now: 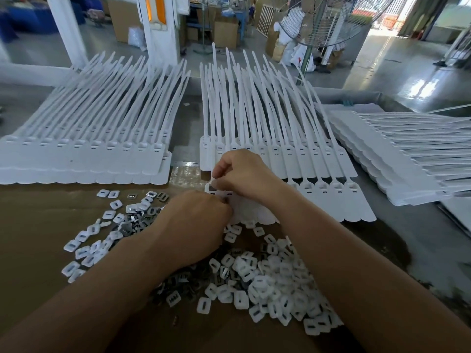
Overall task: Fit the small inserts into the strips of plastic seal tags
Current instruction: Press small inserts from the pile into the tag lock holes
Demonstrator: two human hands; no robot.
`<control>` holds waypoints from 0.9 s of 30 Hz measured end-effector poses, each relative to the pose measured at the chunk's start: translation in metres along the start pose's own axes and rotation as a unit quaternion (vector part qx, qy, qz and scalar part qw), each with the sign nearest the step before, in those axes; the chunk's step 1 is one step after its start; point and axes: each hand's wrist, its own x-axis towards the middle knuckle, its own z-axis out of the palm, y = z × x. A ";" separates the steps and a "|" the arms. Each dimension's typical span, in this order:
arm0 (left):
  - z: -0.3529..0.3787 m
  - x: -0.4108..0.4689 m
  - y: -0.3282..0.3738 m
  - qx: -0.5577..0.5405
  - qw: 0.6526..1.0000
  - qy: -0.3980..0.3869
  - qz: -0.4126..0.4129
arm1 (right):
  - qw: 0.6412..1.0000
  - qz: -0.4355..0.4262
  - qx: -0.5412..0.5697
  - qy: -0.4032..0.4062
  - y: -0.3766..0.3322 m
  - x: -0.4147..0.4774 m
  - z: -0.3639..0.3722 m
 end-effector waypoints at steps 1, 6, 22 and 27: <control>0.000 0.000 -0.001 -0.004 1.000 0.001 -0.002 | 1.000 -0.005 0.014 -0.003 0.000 -0.003 -0.003; 0.001 0.000 -0.002 -0.016 1.000 0.012 -0.002 | 0.999 -0.019 -0.003 -0.025 0.007 -0.035 -0.021; 0.005 0.006 -0.003 -0.013 1.000 0.005 -0.006 | 0.972 0.003 -0.160 -0.171 0.013 -0.082 -0.033; 0.004 0.004 -0.003 -0.011 1.000 0.008 -0.003 | 0.955 -0.011 -0.231 -0.189 0.006 -0.083 -0.029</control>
